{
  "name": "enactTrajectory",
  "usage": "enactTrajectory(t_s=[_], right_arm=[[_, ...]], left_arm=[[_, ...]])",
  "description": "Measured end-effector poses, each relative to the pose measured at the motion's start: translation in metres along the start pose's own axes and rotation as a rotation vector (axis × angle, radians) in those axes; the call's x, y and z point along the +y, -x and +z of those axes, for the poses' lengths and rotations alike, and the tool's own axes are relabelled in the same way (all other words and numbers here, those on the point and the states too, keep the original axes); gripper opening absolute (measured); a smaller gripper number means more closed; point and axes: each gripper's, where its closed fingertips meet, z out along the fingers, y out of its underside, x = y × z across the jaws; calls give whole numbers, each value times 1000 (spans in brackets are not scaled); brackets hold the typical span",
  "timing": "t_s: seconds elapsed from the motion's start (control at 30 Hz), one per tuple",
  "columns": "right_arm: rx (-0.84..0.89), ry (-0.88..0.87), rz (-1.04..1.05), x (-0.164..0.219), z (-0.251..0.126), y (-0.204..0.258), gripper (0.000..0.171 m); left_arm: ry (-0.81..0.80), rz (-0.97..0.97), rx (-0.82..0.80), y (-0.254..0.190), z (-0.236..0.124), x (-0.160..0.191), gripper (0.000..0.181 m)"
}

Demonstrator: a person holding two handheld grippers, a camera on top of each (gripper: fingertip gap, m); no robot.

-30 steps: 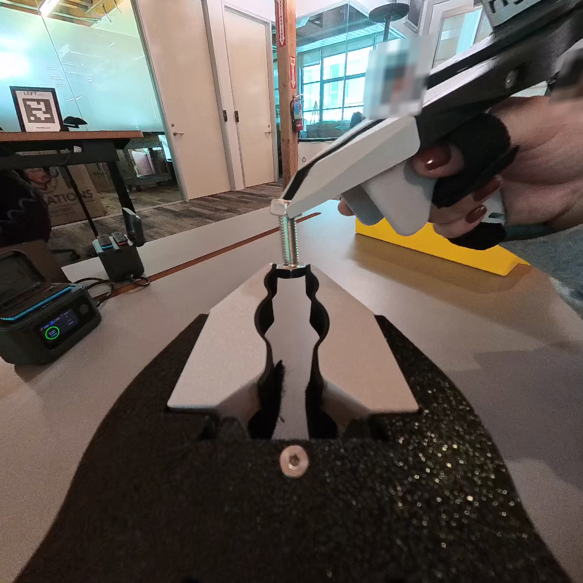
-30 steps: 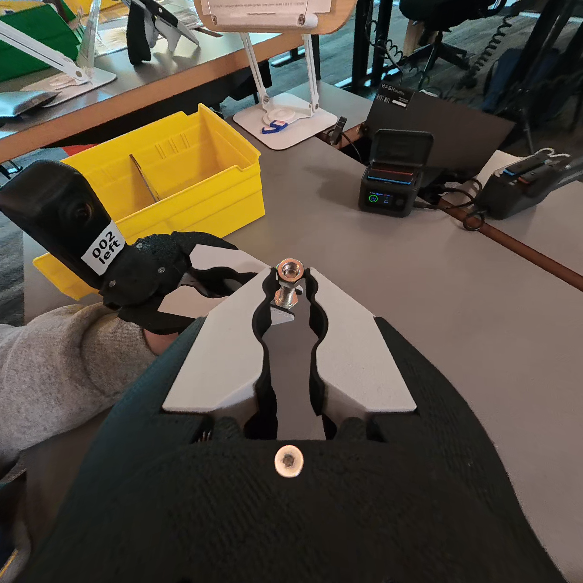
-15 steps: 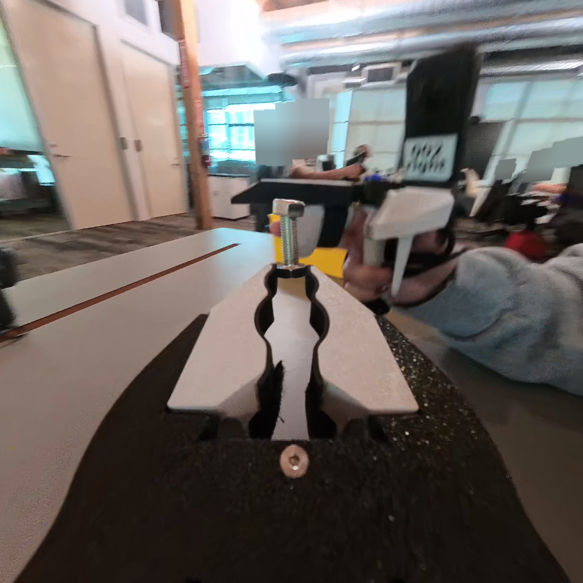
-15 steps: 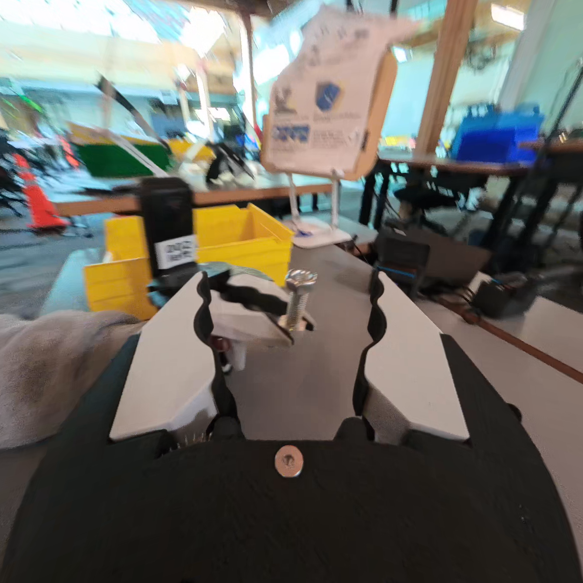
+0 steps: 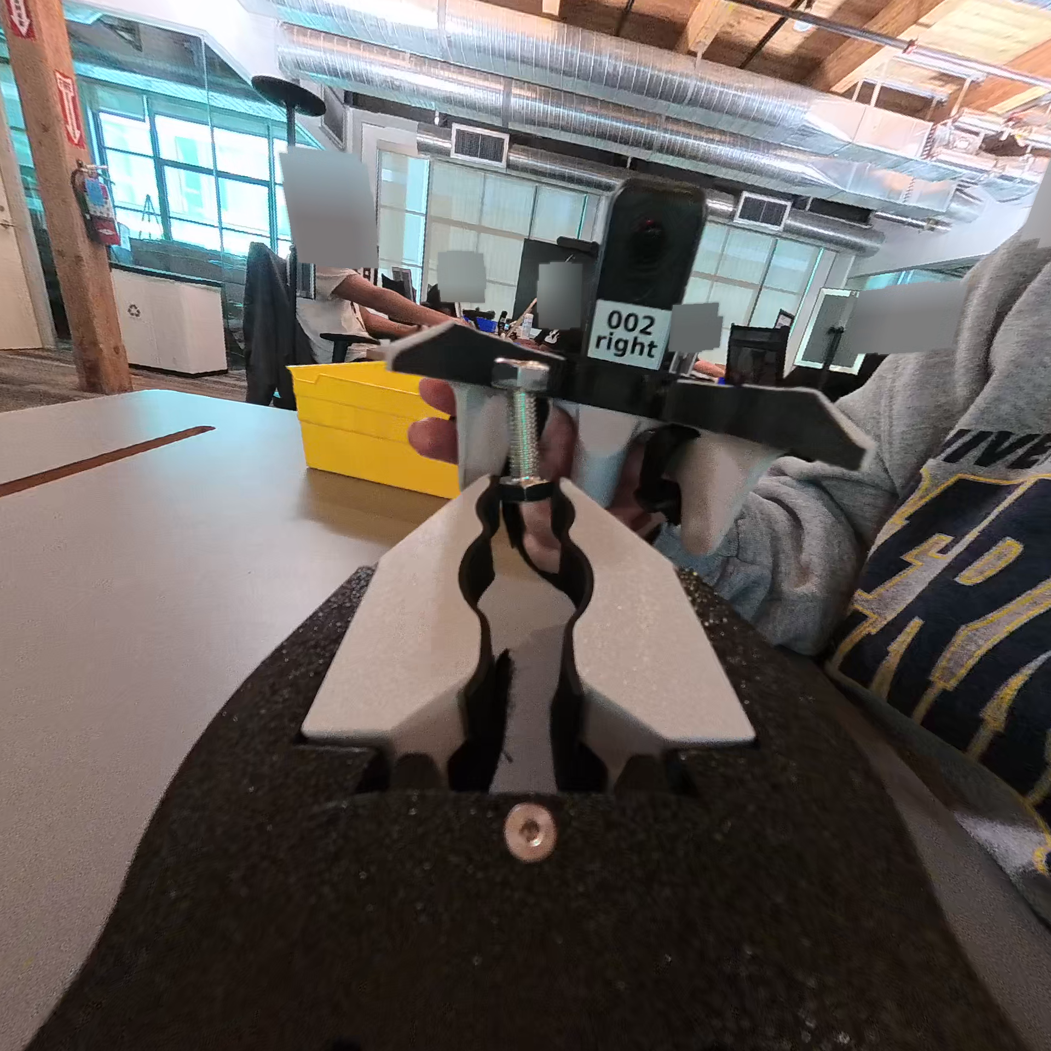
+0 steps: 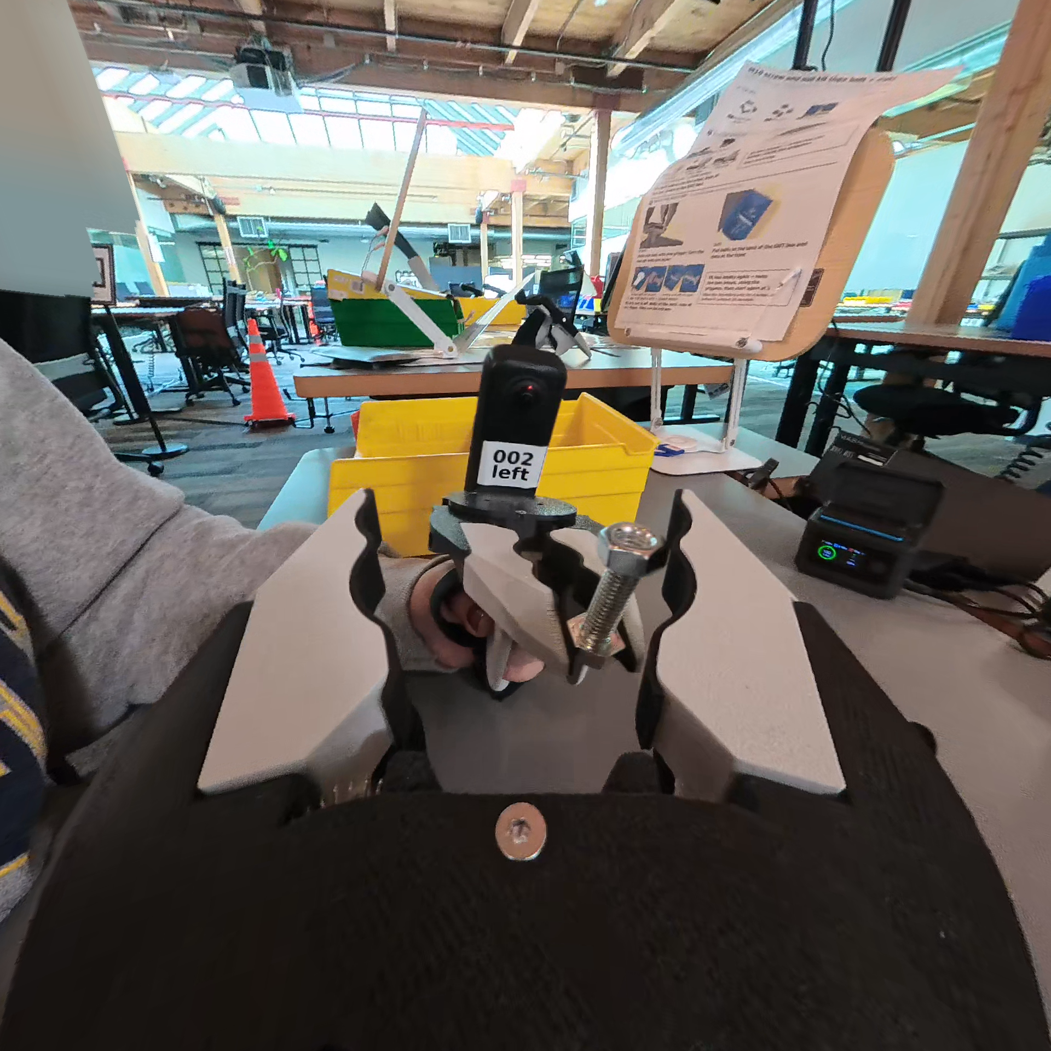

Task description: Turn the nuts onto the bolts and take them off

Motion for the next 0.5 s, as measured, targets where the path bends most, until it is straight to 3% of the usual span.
enactTrajectory(t_s=[0.43, 0.5], right_arm=[[24, 31, -14, 5, -5, -6, 99], [54, 29, -24, 5, -6, -11, 89]], left_arm=[[-12, 2, -63, 10, -5, -3, 15], [-10, -11, -49, 9, -4, -2, 15]])
